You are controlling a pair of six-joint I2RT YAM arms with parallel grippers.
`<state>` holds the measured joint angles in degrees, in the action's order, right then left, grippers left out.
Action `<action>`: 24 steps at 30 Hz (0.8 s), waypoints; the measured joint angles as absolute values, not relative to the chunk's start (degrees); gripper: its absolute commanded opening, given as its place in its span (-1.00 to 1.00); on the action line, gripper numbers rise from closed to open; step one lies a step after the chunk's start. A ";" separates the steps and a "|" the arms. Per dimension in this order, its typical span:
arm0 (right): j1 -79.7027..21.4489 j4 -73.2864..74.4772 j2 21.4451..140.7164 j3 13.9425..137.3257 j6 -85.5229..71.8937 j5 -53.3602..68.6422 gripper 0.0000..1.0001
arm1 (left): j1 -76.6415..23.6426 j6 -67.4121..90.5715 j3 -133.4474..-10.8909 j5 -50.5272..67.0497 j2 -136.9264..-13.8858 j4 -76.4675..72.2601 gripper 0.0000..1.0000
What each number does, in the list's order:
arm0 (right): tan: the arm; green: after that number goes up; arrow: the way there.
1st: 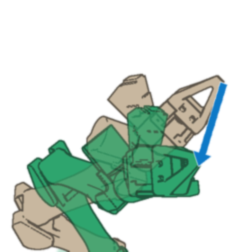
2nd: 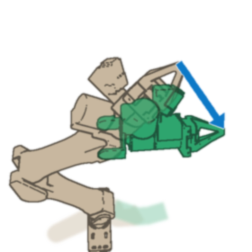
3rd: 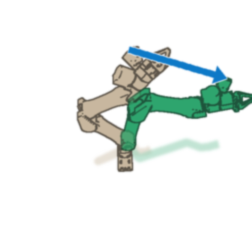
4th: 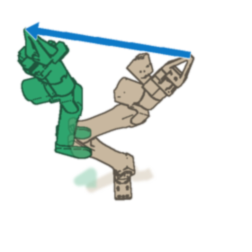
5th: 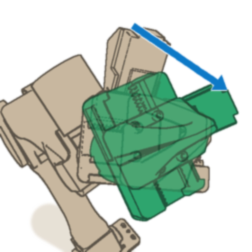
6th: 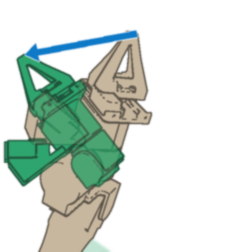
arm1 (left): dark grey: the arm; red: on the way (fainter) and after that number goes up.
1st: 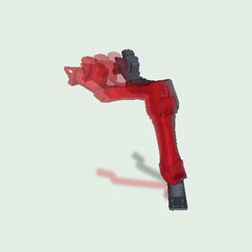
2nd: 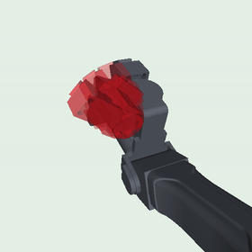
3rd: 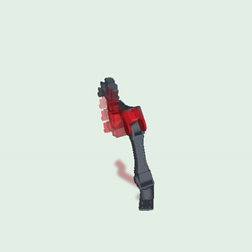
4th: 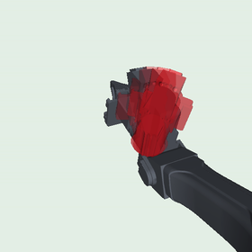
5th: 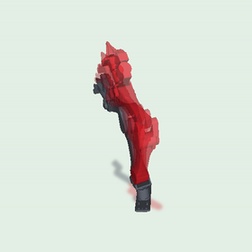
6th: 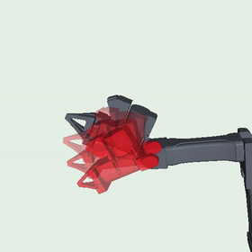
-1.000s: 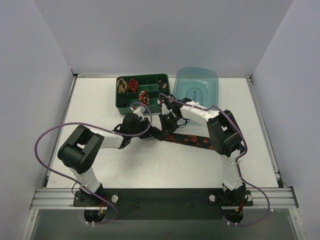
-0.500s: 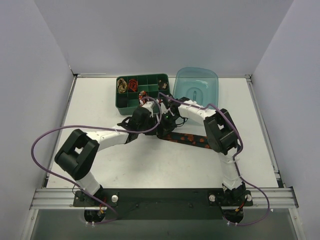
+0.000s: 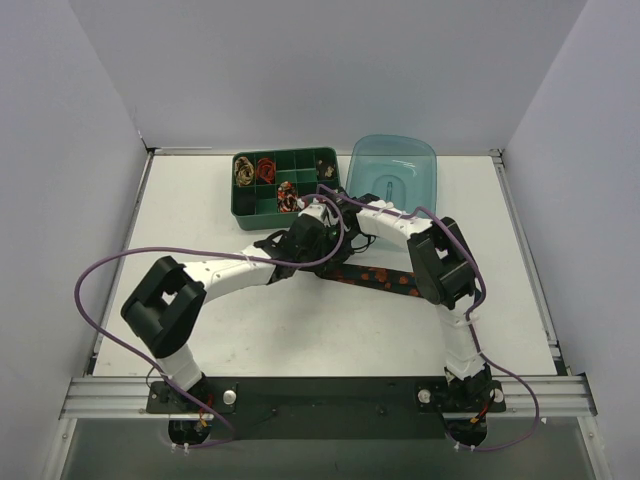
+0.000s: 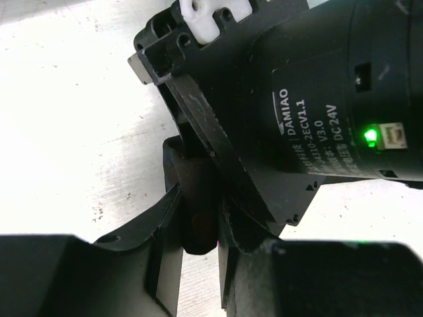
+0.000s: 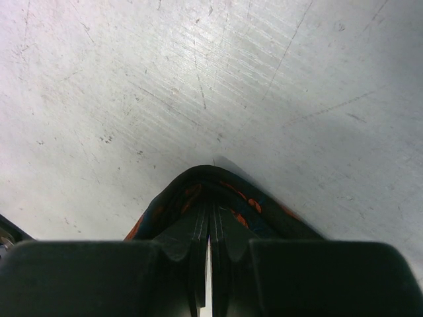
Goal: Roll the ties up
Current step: Roll the tie at the center of the board.
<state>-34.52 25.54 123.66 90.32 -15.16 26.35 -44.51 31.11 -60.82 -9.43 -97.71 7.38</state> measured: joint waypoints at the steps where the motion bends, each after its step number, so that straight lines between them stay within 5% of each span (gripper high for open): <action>1: -34.52 25.54 123.66 90.32 -15.18 26.37 -1.00 | -44.69 31.31 -60.95 -10.07 -97.80 7.62 -0.59; 24: -37.23 20.34 123.15 87.26 -16.71 31.83 -1.00 | -39.31 39.53 -48.88 -13.08 -89.25 5.63 -0.81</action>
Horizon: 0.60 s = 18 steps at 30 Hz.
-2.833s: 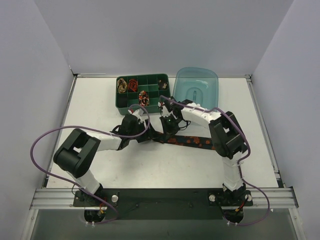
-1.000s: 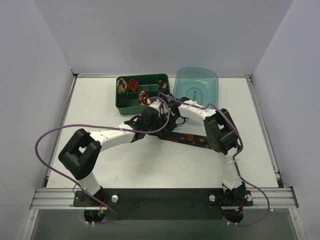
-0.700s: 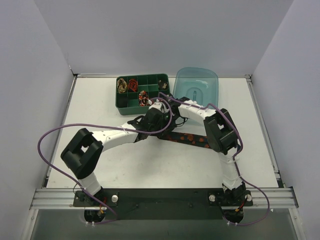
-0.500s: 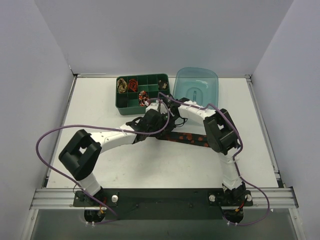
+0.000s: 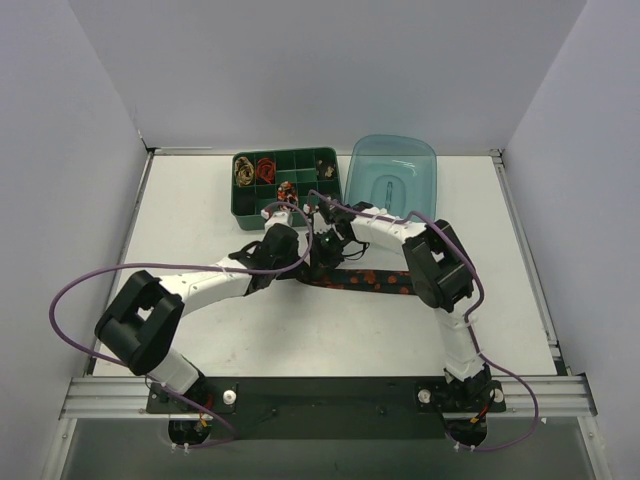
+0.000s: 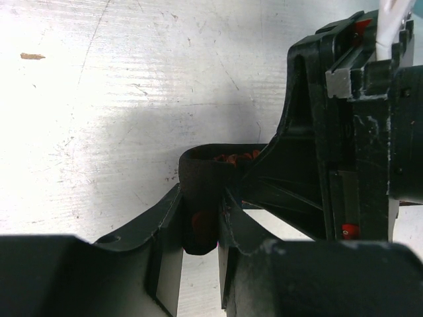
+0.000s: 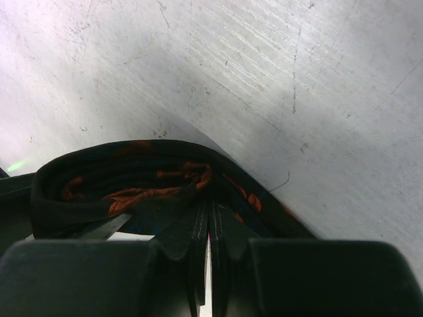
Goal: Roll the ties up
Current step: Roll the tie at the center of the board.
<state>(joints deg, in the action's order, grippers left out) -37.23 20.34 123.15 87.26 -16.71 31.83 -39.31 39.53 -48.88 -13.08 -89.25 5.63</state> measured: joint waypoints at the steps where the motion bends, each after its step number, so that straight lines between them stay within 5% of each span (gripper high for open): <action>1: -37.23 20.34 123.15 87.26 -16.73 31.86 -1.00 | -39.33 39.24 -49.01 -13.10 -89.25 5.78 -0.81; 18: -37.56 24.93 123.13 89.47 -16.60 30.17 -1.00 | -42.37 32.08 -54.72 -21.30 -89.45 13.39 -0.82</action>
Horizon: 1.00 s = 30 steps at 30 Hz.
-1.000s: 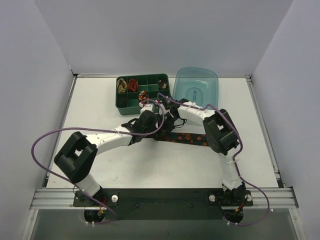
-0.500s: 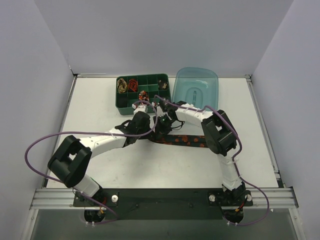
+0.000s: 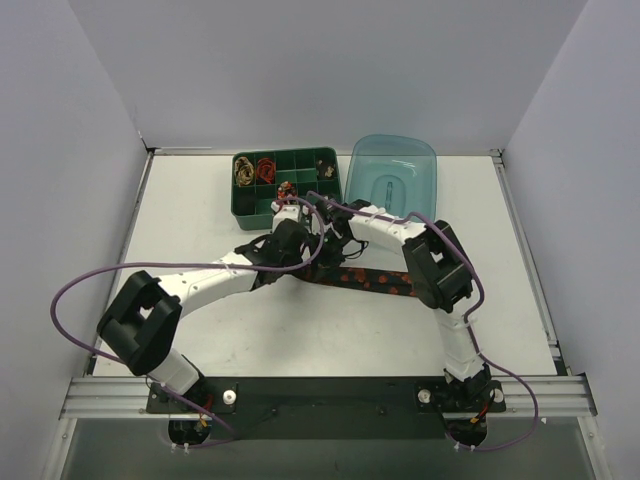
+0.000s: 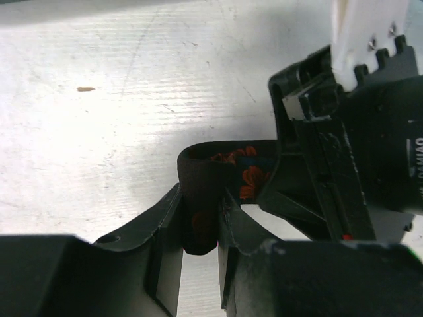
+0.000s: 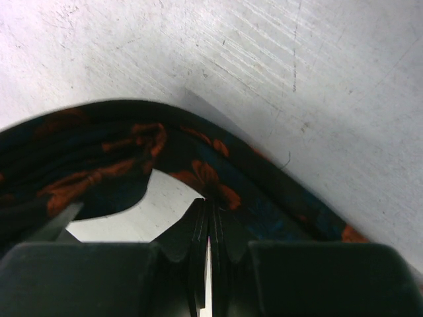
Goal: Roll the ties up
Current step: Roll the tie at the center of the board.
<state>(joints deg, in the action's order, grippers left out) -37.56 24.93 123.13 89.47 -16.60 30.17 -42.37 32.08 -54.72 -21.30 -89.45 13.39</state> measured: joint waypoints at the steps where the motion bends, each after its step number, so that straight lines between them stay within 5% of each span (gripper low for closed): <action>1: -37.52 25.21 123.09 89.47 -16.58 30.04 -1.00 | -42.41 31.86 -55.00 -22.00 -89.52 13.89 -0.82; 30: -27.55 28.73 110.08 80.12 -16.71 19.66 -1.00 | -52.66 21.78 -76.23 -39.64 -110.32 32.08 -0.72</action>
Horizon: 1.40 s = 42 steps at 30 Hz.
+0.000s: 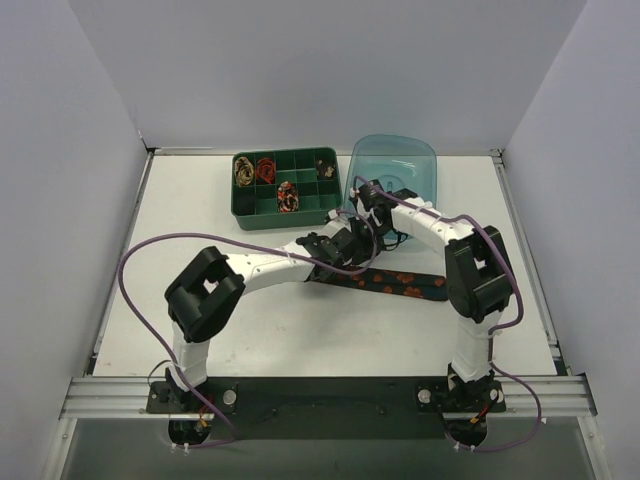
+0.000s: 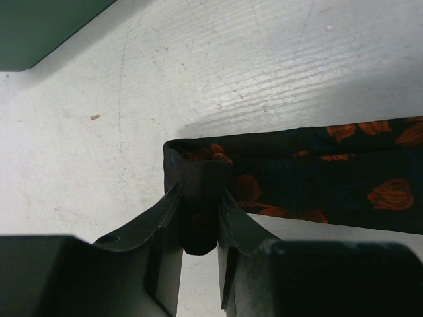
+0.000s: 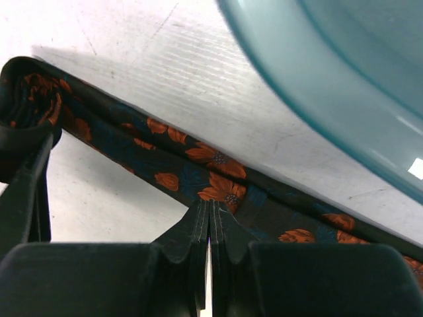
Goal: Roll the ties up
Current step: Roll the tie at the center of the board.
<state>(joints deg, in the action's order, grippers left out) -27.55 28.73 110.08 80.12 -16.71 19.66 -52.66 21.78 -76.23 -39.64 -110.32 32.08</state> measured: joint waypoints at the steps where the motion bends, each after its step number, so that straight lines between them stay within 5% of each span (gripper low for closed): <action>1: -27.35 28.73 110.08 80.12 -16.71 19.57 -1.00 | -52.95 21.65 -76.71 -39.66 -110.80 32.27 -0.72; 9: -26.81 28.95 110.08 79.85 -16.71 18.81 -1.00 | -54.43 20.18 -77.89 -38.02 -112.64 32.53 -0.42; 10: -26.79 28.95 110.08 79.79 -16.69 18.79 -1.00 | -54.41 20.21 -77.89 -37.45 -112.64 32.45 -0.16; 13: -26.61 29.10 110.08 79.68 -16.69 18.59 -1.00 | -54.37 20.43 -77.84 -35.40 -112.64 31.92 0.14; 42: -30.06 29.39 110.06 80.20 -16.23 21.15 -1.00 | -45.23 30.13 -60.62 -7.18 -95.79 10.79 0.33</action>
<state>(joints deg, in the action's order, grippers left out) -30.06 29.39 110.06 80.20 -16.23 21.15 -45.23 30.13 -60.62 -7.18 -95.79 10.79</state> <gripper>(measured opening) 0.033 0.650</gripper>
